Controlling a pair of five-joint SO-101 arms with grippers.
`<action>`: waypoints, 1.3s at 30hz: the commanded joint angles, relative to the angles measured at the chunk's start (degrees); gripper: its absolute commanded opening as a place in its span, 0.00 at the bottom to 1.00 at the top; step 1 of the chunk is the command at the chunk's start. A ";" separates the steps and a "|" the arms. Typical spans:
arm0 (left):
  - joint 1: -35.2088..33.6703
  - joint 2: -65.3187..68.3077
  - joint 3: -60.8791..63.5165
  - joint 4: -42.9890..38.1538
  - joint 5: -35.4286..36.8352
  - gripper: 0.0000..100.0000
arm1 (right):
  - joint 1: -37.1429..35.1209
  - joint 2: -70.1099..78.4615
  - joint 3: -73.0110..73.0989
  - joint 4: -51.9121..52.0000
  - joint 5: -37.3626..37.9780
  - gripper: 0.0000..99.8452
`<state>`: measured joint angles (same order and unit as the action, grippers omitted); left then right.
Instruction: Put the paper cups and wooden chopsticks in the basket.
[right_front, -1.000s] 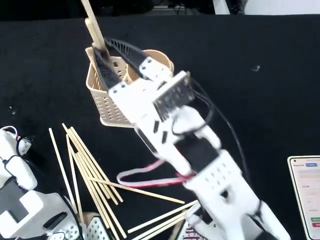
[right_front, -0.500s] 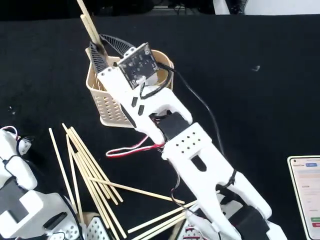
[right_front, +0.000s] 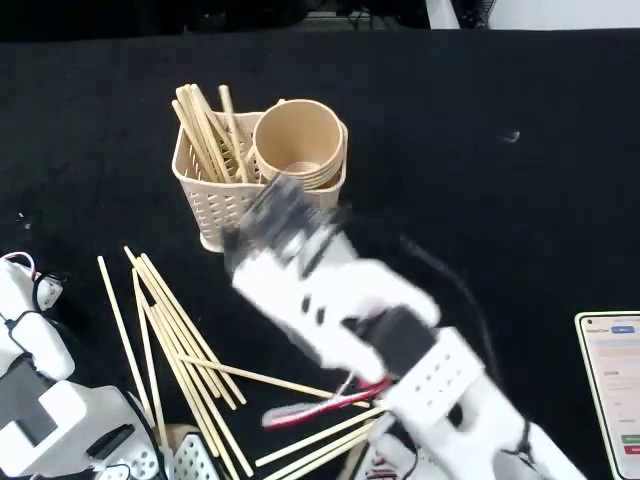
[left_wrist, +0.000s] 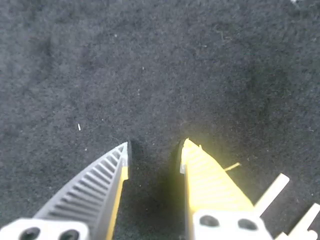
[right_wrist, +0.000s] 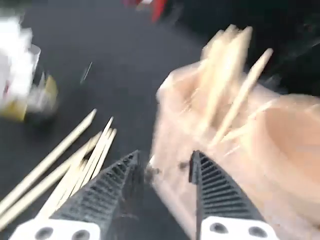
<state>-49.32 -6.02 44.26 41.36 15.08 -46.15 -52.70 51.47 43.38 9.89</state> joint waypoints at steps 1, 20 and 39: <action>1.71 -1.49 0.31 -0.35 0.26 0.18 | -8.18 -0.66 16.66 -12.57 -0.44 0.24; 2.07 -1.32 0.31 -0.35 0.09 0.18 | -8.97 9.01 18.86 12.84 17.32 0.27; 2.15 -1.32 0.04 -0.35 0.18 0.18 | -14.95 8.92 12.26 37.36 42.73 0.27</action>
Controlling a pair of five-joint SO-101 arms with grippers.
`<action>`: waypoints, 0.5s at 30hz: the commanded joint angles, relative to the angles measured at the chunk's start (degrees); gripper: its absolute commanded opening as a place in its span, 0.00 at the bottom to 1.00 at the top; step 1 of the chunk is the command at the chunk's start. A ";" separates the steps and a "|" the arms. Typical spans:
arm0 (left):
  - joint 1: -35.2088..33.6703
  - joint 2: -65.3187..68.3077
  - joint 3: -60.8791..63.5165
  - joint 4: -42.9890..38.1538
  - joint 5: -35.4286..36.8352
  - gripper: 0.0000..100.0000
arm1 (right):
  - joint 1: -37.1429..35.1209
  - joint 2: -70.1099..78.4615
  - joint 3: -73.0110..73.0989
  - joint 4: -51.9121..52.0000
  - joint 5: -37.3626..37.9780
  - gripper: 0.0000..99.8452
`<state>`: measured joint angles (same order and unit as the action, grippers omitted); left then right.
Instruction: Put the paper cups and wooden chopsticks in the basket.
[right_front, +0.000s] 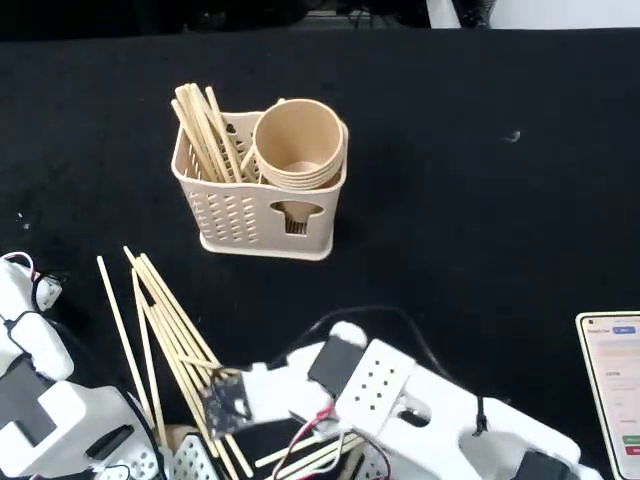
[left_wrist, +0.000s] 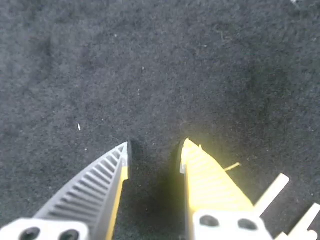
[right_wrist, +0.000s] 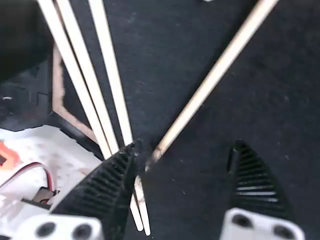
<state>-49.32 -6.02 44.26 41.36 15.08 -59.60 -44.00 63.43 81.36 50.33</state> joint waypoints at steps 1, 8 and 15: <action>2.15 -1.23 -0.13 -0.35 0.18 0.18 | -1.58 0.22 0.40 -0.62 2.99 0.27; 1.27 -1.05 -1.36 -0.44 0.35 0.18 | -7.21 0.66 0.92 -0.88 3.96 0.27; -1.54 -1.23 -2.24 -0.35 1.14 0.18 | -19.16 0.66 7.16 -10.64 -6.24 0.27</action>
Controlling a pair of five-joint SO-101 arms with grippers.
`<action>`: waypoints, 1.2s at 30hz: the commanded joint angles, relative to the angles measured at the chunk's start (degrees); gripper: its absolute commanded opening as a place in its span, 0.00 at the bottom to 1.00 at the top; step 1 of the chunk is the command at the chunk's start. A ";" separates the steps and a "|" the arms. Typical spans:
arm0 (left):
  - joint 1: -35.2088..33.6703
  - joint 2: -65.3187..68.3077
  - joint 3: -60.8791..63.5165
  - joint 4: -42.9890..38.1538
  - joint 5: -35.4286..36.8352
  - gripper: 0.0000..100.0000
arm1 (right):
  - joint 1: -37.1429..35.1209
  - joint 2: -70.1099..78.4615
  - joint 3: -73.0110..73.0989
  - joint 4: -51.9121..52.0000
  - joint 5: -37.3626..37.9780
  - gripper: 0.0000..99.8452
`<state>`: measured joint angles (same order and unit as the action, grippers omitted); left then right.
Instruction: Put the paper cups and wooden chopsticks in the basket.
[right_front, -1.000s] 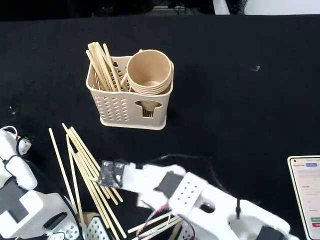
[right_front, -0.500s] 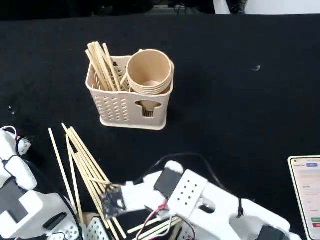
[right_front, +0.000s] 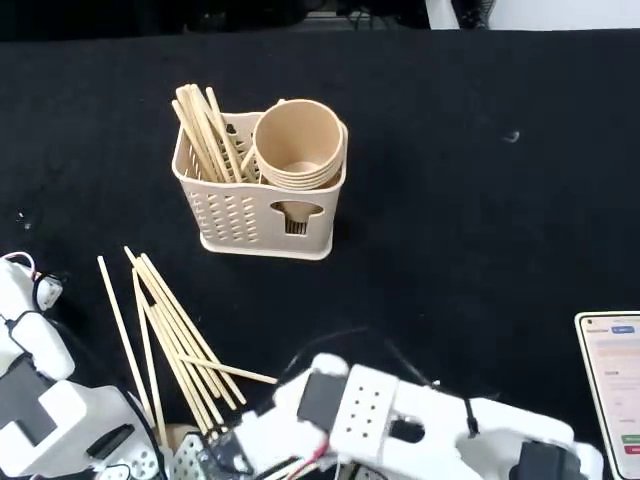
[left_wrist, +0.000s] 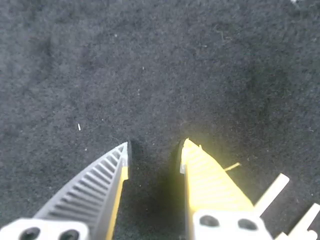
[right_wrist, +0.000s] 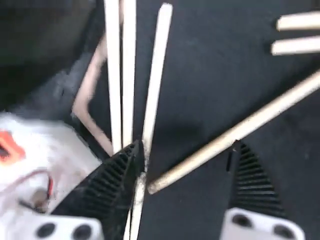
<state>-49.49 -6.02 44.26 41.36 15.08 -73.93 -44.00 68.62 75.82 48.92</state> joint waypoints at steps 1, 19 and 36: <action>-2.24 -1.41 -2.24 -0.35 2.55 0.18 | -5.98 0.57 2.95 -6.68 -6.15 0.27; -6.81 -1.14 -3.65 -0.35 4.48 0.18 | -6.24 0.75 9.45 -15.30 -6.68 0.27; -6.81 -1.49 -3.38 -0.35 4.48 0.18 | 21.54 0.57 2.07 -22.77 -1.14 0.01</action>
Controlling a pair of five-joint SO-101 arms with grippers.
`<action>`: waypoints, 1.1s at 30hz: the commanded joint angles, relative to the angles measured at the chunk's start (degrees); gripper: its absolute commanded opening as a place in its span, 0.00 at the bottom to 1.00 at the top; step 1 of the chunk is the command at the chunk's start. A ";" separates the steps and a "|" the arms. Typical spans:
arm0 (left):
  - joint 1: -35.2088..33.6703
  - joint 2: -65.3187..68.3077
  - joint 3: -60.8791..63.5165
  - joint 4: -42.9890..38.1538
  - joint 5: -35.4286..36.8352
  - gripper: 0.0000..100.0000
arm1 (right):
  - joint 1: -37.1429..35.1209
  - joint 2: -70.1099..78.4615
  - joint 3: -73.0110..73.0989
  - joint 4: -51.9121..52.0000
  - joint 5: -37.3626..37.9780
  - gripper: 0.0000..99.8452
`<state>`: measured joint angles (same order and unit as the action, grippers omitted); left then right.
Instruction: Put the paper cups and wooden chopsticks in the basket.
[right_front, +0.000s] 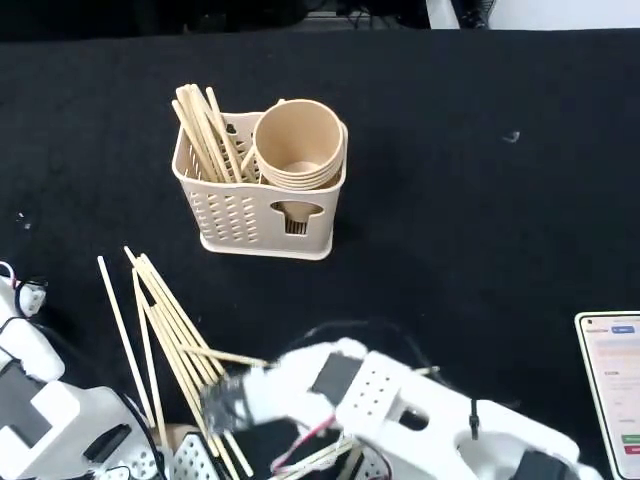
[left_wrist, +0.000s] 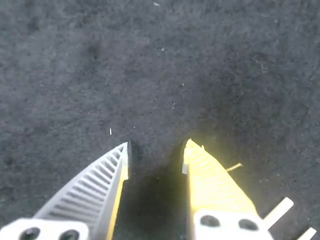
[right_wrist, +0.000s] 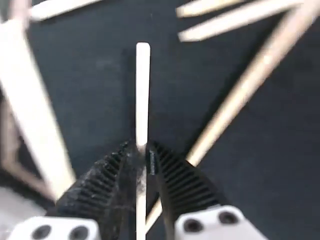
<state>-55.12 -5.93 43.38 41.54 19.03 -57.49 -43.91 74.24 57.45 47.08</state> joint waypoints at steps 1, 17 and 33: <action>-1.27 -1.58 -2.42 -0.53 0.53 0.18 | 6.15 0.57 -3.38 -6.42 0.70 0.01; -1.27 -1.58 -2.33 -0.53 0.53 0.18 | 4.48 0.22 -8.22 8.18 -5.10 0.20; -1.27 -1.32 -2.33 -0.53 0.53 0.18 | -2.90 0.22 -5.76 17.32 2.37 0.20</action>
<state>-55.30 -5.93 43.38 41.54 19.03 -58.20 -43.65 67.82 75.74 49.36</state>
